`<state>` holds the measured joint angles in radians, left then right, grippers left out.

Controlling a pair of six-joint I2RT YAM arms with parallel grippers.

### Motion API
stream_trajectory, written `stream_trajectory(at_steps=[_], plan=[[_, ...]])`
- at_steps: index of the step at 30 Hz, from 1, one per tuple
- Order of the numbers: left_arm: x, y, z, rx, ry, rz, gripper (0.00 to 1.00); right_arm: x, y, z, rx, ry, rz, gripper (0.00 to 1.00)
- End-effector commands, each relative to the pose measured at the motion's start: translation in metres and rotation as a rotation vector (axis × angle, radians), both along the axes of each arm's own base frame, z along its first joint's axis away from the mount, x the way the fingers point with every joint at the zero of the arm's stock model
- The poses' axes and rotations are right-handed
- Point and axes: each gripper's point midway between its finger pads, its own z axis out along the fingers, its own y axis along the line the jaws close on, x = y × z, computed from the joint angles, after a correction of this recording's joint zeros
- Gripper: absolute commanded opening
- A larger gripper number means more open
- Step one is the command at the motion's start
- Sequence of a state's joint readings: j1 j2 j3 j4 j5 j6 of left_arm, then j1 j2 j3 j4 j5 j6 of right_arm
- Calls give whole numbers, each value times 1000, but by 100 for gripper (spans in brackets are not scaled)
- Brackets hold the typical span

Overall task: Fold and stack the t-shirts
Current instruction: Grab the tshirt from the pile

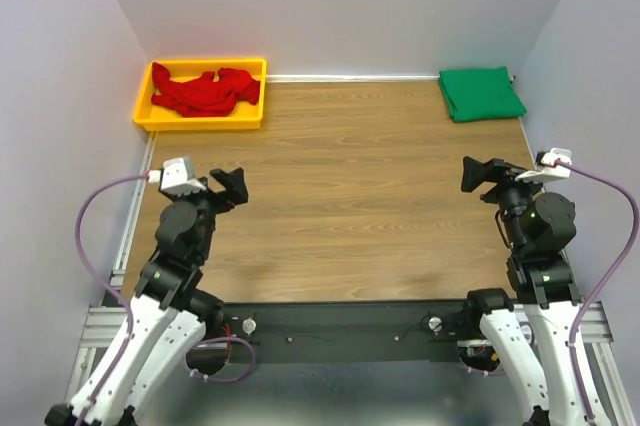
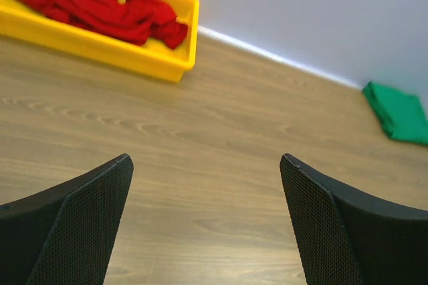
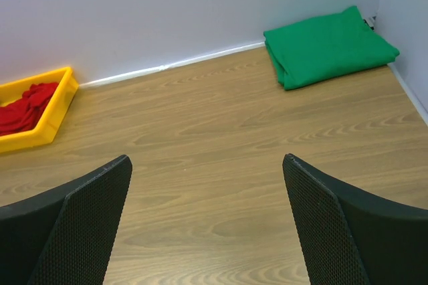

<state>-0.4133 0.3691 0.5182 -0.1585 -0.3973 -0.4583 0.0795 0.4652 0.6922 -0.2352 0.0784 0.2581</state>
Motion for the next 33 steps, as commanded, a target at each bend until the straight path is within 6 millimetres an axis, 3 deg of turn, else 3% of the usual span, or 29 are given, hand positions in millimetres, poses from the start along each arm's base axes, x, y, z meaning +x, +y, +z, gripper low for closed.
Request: stream_trajectory(at_steps=[1,4,5,6,7,8,10,11,12,13,14,16,17,18,19,20,21,22,23,24,26,27,29,30,31,33], plan=[[24,-15,13,-4,19,-27,97,-6,-8,-17,-24,23,-54,100],[59,-20,9,54,90,17,96,-10,-10,-16,-27,6,-71,100],[70,-19,24,65,81,45,96,-11,-10,-16,-23,6,-75,100],[91,-24,4,107,154,52,96,-11,-10,-17,-19,5,-76,100],[107,-20,21,108,138,78,96,-11,-7,-18,-23,7,-64,100],[129,-24,-3,152,214,80,96,-10,-6,-18,-23,9,-59,100],[158,-11,-11,169,258,121,96,-11,-4,-18,-23,6,-52,100],[176,-9,6,162,236,129,96,-12,-3,-19,-24,7,-48,100],[199,-6,-22,189,309,135,96,-12,-3,-19,-23,6,-50,100],[212,-2,-30,196,339,144,96,-12,-3,-20,-25,7,-47,100],[240,10,-40,198,373,167,96,-11,-2,-20,-25,9,-44,100],[264,22,-59,219,438,188,95,-11,0,-22,-26,13,-39,100],[286,30,-41,211,408,210,95,-10,0,-22,-28,16,-36,100],[299,36,-81,235,504,216,95,-10,1,-23,-30,19,-31,100],[310,40,-88,244,526,219,93,-10,1,-24,-32,21,-34,100],[330,42,-68,235,483,227,93,-9,0,-24,-32,21,-37,100],[343,52,-102,242,545,231,91,-8,0,-26,-34,27,-39,100],[349,55,-110,244,571,234,91,-8,1,-27,-36,30,-34,100],[364,60,-95,234,532,243,90,-8,2,-27,-35,31,-31,100],[372,66,-119,234,568,238,89,-7,2,-29,-40,37,-31,100],[388,70,-117,218,539,228,87,-6,3,-31,-42,43,-26,100],[395,73,-133,204,551,217,85,-5,4,-32,-45,51,-25,100],[403,74,-142,176,545,202,83,-4,5,-34,-48,58,-17,100],[406,68,-158,142,560,178,82,-3,6,-36,-49,64,-15,100],[408,84,-164,118,561,189,80,-2,6,-37,-50,70,-15,100],[412,82,-185,65,580,133,76,-1,7,-39,-54,77,-7,100]])
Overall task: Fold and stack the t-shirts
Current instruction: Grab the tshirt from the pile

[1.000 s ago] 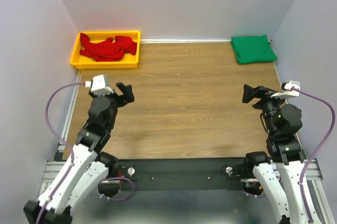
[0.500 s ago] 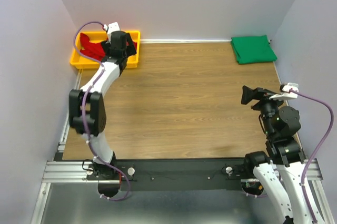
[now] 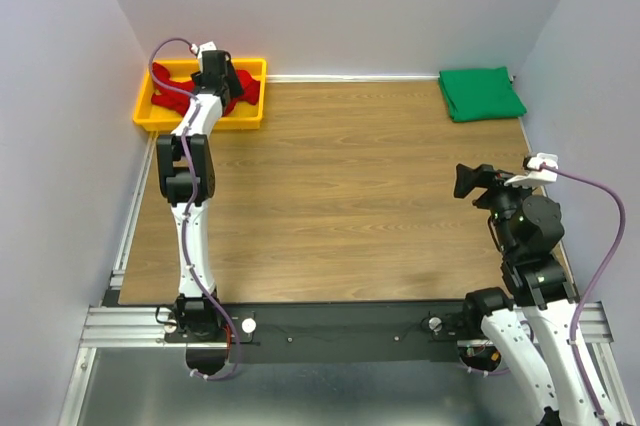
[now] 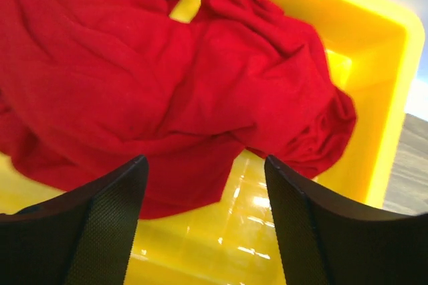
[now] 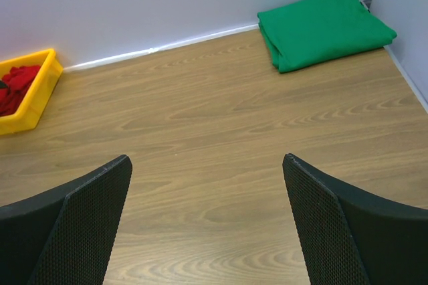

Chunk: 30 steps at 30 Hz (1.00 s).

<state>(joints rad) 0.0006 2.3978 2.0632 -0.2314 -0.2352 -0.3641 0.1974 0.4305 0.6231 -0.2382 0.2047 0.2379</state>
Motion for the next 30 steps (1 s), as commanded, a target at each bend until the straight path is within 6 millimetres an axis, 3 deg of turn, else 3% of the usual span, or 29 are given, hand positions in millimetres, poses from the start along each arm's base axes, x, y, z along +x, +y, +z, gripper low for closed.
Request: stream_trajectory(at_steps=[1,2,4,6,10,12,13,17,18,20,21,22,23,26,27,29,30], plan=[[9,0,-30,-155,21,-71,66,3,0,-15,-27,47,1,100],[11,9,-30,-196,14,-66,64,3,1,-16,-29,49,2,100],[9,3,-47,-311,32,-94,57,4,1,-17,-30,55,4,100],[5,-1,-62,-380,57,-126,57,5,2,-19,-32,61,10,100],[2,-7,-74,-409,69,-159,47,6,2,-20,-34,68,7,100],[1,-11,-67,-428,45,-186,23,6,3,-22,-34,71,10,100],[2,-10,-62,-433,21,-199,16,7,3,-23,-37,76,11,100],[12,-6,-12,-391,-101,-243,1,7,3,-23,-37,79,15,100],[14,-4,12,-365,-145,-260,0,7,4,-23,-37,79,17,100],[16,0,42,-337,-210,-274,0,7,3,-23,-37,77,15,100],[17,1,79,-314,-284,-287,0,7,4,-23,-36,77,20,100],[16,1,98,-303,-320,-294,0,7,4,-23,-38,76,18,100],[12,-2,135,-292,-381,-314,0,6,4,-22,-37,74,20,100],[2,-13,198,-317,-492,-354,0,6,4,-21,-36,70,18,100],[-4,-24,219,-328,-526,-384,0,5,4,-19,-35,65,20,100],[-28,-47,290,-346,-635,-443,0,5,5,-18,-34,61,24,100],[-36,-58,308,-355,-660,-470,0,4,4,-18,-35,58,23,100]])
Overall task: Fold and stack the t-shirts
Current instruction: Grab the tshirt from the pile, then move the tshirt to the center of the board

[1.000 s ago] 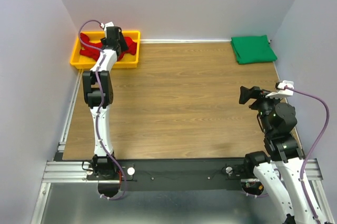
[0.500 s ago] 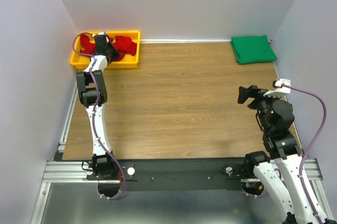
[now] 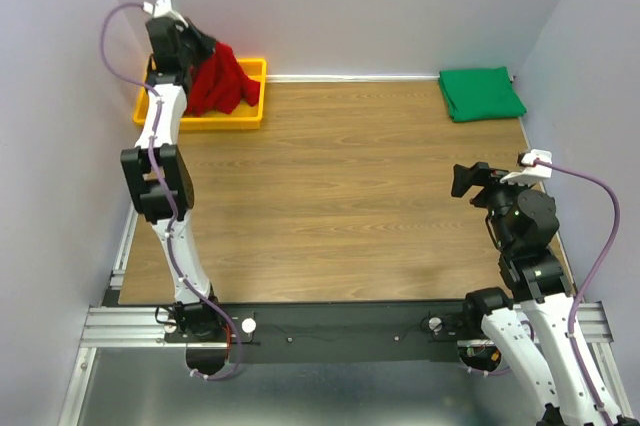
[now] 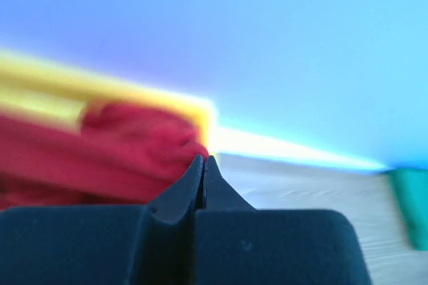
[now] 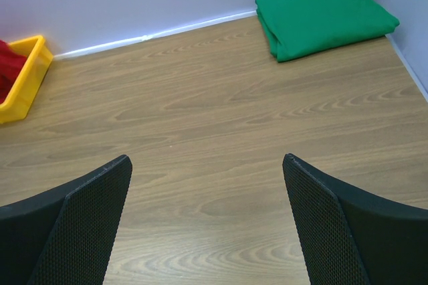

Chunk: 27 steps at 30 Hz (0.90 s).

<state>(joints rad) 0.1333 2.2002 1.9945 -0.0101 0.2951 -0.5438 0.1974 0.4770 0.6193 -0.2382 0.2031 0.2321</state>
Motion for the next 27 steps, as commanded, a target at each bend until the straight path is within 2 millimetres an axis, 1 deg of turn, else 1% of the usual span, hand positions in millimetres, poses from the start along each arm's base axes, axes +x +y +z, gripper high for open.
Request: stream_trajectory(at_steps=[1,2,3,4,5,6,7,9,10,11,12,13,14,15,16,17,18,19,20,21,22,23,24,25,26,27], plan=[[-46,-57,180,-39,-352,-152,0,-4,2,-3,-17,4,18,100],[-56,-71,201,-41,-389,-179,0,-4,2,-2,-17,1,17,100],[-75,-96,229,-38,-440,-229,0,-5,2,-1,-16,-4,16,100],[-84,-106,244,-33,-467,-244,0,-5,1,-1,-17,-7,14,100],[-97,-126,263,-33,-507,-275,0,-5,0,-1,-17,-8,11,100],[-109,-139,279,-35,-538,-302,0,-6,1,0,-16,-11,15,100],[-130,-166,298,-47,-578,-360,0,-6,1,1,-15,-14,13,100],[-166,-193,335,-63,-655,-445,0,-7,1,2,-16,-19,15,100],[-180,-204,344,-66,-678,-480,0,-7,1,3,-16,-20,14,100],[-198,-224,354,-72,-702,-529,0,-7,0,3,-16,-22,14,100],[-215,-228,365,-66,-731,-538,0,-8,0,4,-15,-26,10,100],[-223,-232,367,-48,-745,-545,0,-8,0,5,-14,-28,12,100],[-231,-239,359,-25,-737,-556,0,-9,0,7,-10,-34,10,100],[-231,-241,350,-27,-712,-562,0,-9,0,8,-8,-37,11,100],[-227,-242,335,-5,-683,-560,0,-10,0,9,-4,-41,13,100],[-216,-244,300,6,-602,-562,3,-10,1,10,0,-44,17,100],[-216,-243,284,29,-561,-561,6,-11,3,11,16,-47,24,100],[-212,-242,265,61,-517,-549,11,-11,5,12,26,-45,31,100],[-206,-239,243,112,-476,-532,22,-12,9,12,36,-42,53,100],[-201,-237,213,150,-408,-512,28,-11,13,13,59,-33,71,100],[-200,-236,195,178,-368,-507,32,-11,18,11,70,-20,91,100],[-201,-236,176,206,-311,-501,40,-12,24,7,79,11,119,100],[-203,-232,153,267,-272,-479,46,-11,36,3,100,45,180,100],[-205,-231,143,287,-254,-464,46,-10,40,-1,107,72,198,100],[-207,-230,134,307,-239,-446,49,-11,48,-7,118,103,240,100],[-207,-226,112,331,-194,-423,52,-12,57,-12,142,134,281,100]])
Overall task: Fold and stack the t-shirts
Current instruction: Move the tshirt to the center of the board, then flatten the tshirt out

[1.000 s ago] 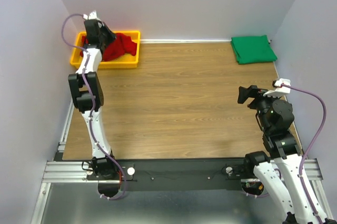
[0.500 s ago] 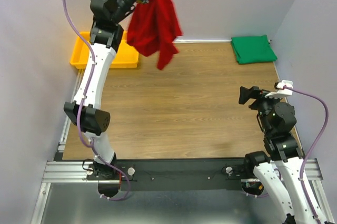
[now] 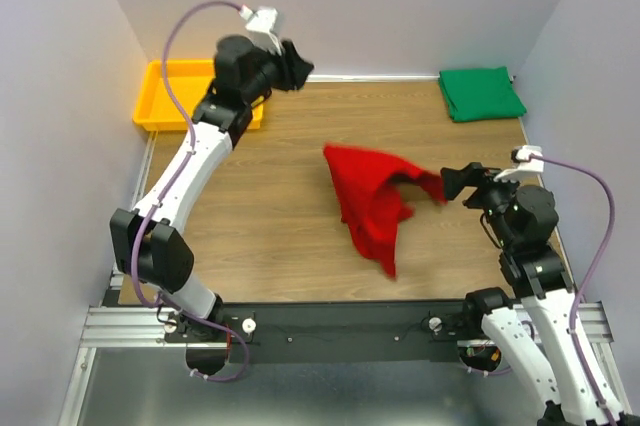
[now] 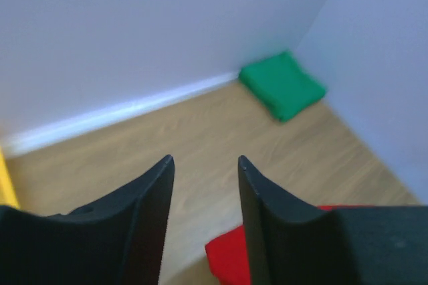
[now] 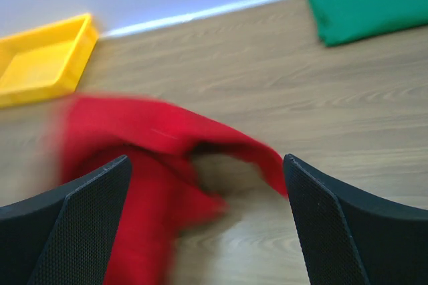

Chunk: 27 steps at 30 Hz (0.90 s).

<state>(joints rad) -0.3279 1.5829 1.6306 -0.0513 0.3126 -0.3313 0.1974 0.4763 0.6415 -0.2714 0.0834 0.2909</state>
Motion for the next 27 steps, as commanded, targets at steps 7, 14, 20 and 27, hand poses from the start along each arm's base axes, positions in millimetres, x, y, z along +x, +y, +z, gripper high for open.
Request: stream_trajectory(at_steps=[7,14,20,27], plan=[[-63,-8,-124,125,254,51,60,7,67,-65,107,368,317,100],[-160,-37,-238,212,534,-10,60,7,86,-140,147,682,385,100],[-238,-86,-264,268,652,-165,74,41,47,-166,135,717,53,100],[-286,-136,-288,457,710,-302,75,96,-6,-173,223,657,-201,93]])
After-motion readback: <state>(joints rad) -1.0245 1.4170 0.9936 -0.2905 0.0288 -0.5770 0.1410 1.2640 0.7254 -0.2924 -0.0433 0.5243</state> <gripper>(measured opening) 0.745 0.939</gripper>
